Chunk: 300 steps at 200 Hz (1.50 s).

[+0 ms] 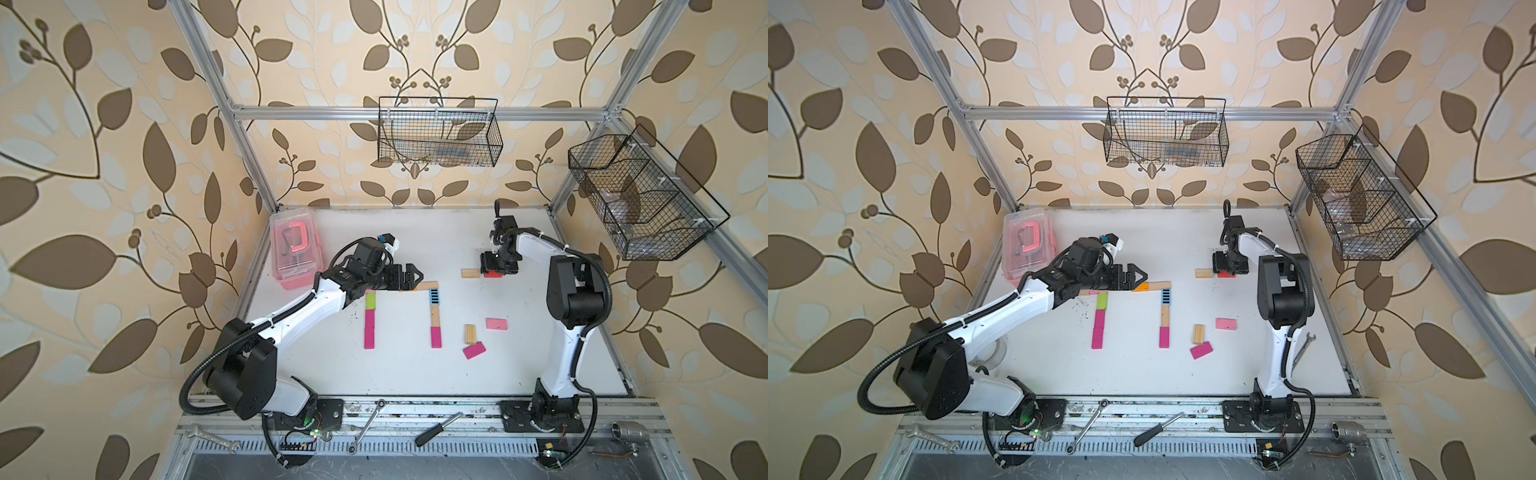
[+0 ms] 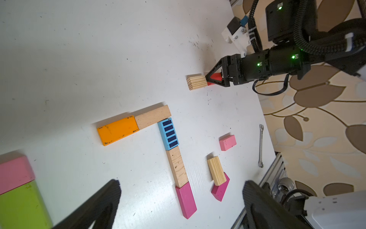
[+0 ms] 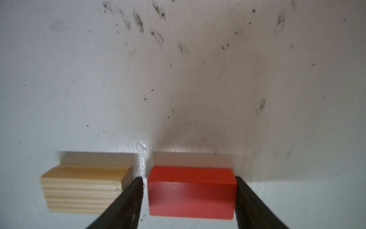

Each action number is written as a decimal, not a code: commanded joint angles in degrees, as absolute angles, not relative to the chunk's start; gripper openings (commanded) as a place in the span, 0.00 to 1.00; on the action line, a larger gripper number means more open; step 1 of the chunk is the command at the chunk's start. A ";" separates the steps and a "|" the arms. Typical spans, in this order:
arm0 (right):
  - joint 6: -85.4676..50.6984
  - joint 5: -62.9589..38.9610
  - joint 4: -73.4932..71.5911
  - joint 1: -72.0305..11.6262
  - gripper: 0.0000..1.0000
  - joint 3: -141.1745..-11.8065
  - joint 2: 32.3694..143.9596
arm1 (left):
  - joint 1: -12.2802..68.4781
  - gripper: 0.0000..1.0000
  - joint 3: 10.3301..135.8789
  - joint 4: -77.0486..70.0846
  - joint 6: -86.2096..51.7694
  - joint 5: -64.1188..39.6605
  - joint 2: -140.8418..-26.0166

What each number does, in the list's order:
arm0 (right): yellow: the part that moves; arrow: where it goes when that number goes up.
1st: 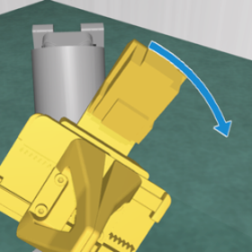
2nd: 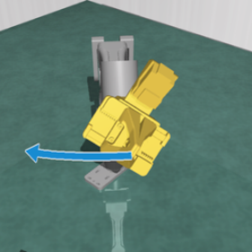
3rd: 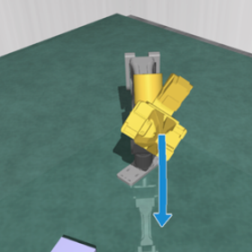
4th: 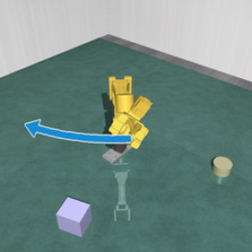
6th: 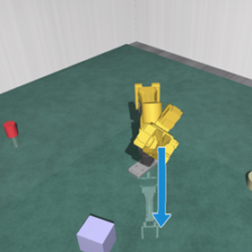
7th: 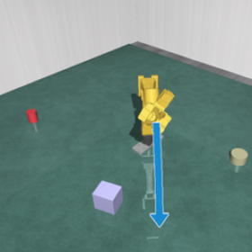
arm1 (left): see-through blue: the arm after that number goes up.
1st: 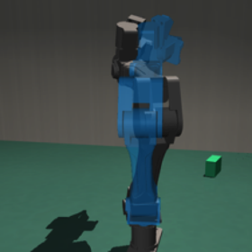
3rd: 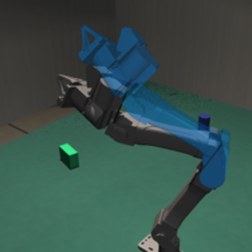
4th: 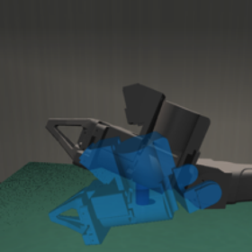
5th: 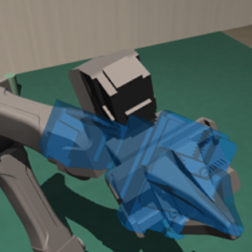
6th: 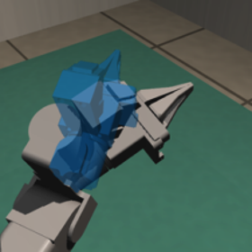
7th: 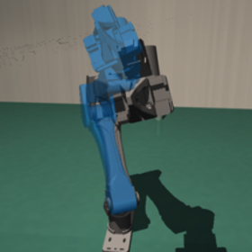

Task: Assemble the number 7 with building blocks
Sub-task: Assemble the building block at the center of the board.

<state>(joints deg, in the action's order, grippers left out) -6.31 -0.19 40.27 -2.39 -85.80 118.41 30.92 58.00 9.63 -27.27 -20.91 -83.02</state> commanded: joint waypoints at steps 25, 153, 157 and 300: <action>-4.96 -8.80 39.58 -0.73 0.74 -87.11 118.42 | 33.35 0.99 65.02 5.10 -27.93 -23.47 -90.04; -9.11 -14.53 33.76 0.31 0.79 -81.61 115.19 | 34.27 0.99 66.53 5.38 -27.82 -24.47 -93.03; -9.20 -14.43 33.49 0.35 0.79 -81.38 115.05 | 34.40 0.99 66.88 5.32 -27.78 -24.56 -93.30; -5.52 -8.25 42.58 -5.87 0.32 -100.37 126.21 | 35.07 0.99 65.31 7.95 -26.55 -20.52 -89.46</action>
<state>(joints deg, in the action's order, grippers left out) -6.37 -9.34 39.16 -5.58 -97.86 123.46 34.92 66.08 7.44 -27.81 -22.06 -93.76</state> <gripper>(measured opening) 0.349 0.988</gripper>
